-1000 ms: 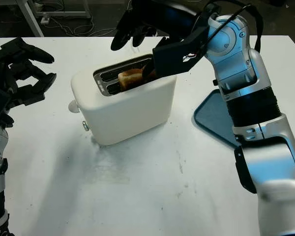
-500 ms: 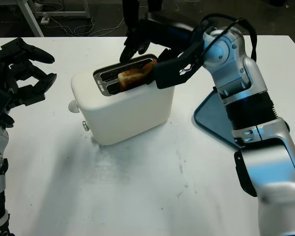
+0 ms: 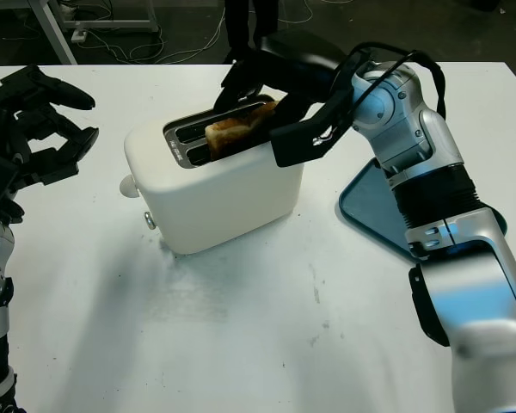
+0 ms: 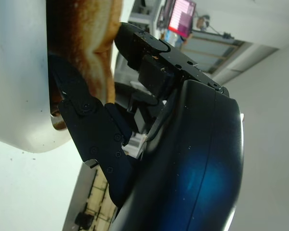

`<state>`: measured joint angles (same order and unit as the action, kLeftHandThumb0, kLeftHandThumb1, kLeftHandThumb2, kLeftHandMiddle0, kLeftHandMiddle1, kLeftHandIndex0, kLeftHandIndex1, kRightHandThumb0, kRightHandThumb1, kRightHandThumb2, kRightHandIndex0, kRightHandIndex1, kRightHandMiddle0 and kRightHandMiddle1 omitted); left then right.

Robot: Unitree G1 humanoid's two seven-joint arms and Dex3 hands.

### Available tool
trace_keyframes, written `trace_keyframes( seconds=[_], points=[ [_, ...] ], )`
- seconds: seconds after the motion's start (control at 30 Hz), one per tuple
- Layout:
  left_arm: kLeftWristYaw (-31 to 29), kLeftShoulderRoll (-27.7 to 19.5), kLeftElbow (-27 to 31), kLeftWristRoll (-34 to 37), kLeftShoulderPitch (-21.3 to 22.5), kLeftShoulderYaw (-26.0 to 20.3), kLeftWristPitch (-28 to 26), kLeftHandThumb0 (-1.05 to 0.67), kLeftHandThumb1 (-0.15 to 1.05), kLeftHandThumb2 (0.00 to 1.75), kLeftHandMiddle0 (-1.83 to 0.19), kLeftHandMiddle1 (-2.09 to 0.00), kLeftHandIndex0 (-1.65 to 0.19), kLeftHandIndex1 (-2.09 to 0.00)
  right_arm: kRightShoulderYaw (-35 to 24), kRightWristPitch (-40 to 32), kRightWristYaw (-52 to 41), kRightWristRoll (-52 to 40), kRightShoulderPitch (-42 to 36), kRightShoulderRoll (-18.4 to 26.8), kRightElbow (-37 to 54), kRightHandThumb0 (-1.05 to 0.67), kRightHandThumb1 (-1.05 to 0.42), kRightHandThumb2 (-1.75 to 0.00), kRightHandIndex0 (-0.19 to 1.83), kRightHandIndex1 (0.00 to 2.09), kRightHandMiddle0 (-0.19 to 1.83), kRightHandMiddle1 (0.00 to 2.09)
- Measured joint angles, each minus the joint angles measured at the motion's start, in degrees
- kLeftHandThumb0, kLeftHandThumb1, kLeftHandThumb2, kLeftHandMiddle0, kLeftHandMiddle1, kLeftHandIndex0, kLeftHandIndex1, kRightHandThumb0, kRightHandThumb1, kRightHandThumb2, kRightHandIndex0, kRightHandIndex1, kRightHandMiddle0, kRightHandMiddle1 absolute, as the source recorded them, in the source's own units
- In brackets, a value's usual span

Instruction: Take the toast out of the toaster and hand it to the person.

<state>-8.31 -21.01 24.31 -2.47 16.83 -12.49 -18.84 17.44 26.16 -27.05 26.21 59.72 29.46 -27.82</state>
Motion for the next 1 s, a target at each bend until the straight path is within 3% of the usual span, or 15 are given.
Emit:
trace_keyframes(
  seconds=[0.07, 0.13, 0.23, 0.43, 0.63, 0.73, 0.83, 1.0],
  points=[
    [0.0, 0.0, 0.0, -0.1, 0.0, 0.0, 0.0, 0.00, 0.69, 0.49, -0.56, -1.54, -0.53, -1.19, 0.0, 0.9, 0.9, 0.3, 0.0, -0.1, -1.0, -0.12, -0.62, -0.01, 0.67, 1.07, 1.03, 0.05],
    [0.0, 0.0, 0.0, -0.2, 0.0, 0.0, 0.0, 0.00, 0.69, 0.49, -0.56, -1.53, -0.53, -1.19, 0.1, 1.9, 1.2, 0.3, -0.1, -0.4, -1.7, -0.10, -0.63, 0.00, 0.71, 1.26, 1.05, 0.06],
    [0.0, 0.0, 0.1, -0.3, 0.0, 0.0, -0.2, 0.00, 0.69, 0.49, -0.56, -1.54, -0.53, -1.19, 0.2, 3.0, 1.2, 0.3, -0.1, -0.5, -2.7, -0.11, -0.64, 0.00, 0.77, 1.39, 1.10, 0.08],
    [0.0, 0.0, 0.1, -0.3, 0.0, 0.0, -0.3, 0.02, 0.69, 0.50, -0.55, -1.55, -0.53, -1.19, 0.5, 3.7, 0.0, 0.3, -0.1, -0.4, -3.0, -0.20, -0.65, -0.01, 0.81, 1.34, 1.12, 0.11],
    [0.1, 0.0, 0.1, -0.6, 0.0, 0.0, -0.3, -0.01, 0.69, 0.49, -0.56, -1.54, -0.54, -1.18, 1.5, 3.1, -5.8, -0.2, 1.2, 0.5, -2.0, -0.19, -0.67, 0.00, 0.93, 1.38, 1.22, 0.22],
    [0.1, 0.0, 0.1, -0.6, 0.0, 0.0, -0.2, -0.01, 0.69, 0.49, -0.57, -1.54, -0.54, -1.19, 1.5, 2.7, -7.1, -0.7, 1.5, 0.6, -2.0, -0.22, -0.68, 0.00, 1.00, 1.26, 1.01, 0.87],
    [0.2, 0.0, 0.1, -0.6, 0.0, 0.0, -0.3, 0.00, 0.70, 0.49, -0.56, -1.53, -0.54, -1.18, 1.8, 2.8, -7.6, -0.3, 2.0, 0.8, -2.0, -0.25, -0.69, 0.00, 1.04, 1.26, 0.94, 1.10],
    [0.2, 0.0, 0.2, -0.6, -0.1, 0.0, -0.5, 0.01, 0.70, 0.48, -0.57, -1.54, -0.53, -1.18, 2.7, 6.3, -1.8, 3.6, 1.9, 1.6, -2.6, -0.32, -0.75, -0.02, 1.11, 1.70, 0.88, 1.68]
  ],
)
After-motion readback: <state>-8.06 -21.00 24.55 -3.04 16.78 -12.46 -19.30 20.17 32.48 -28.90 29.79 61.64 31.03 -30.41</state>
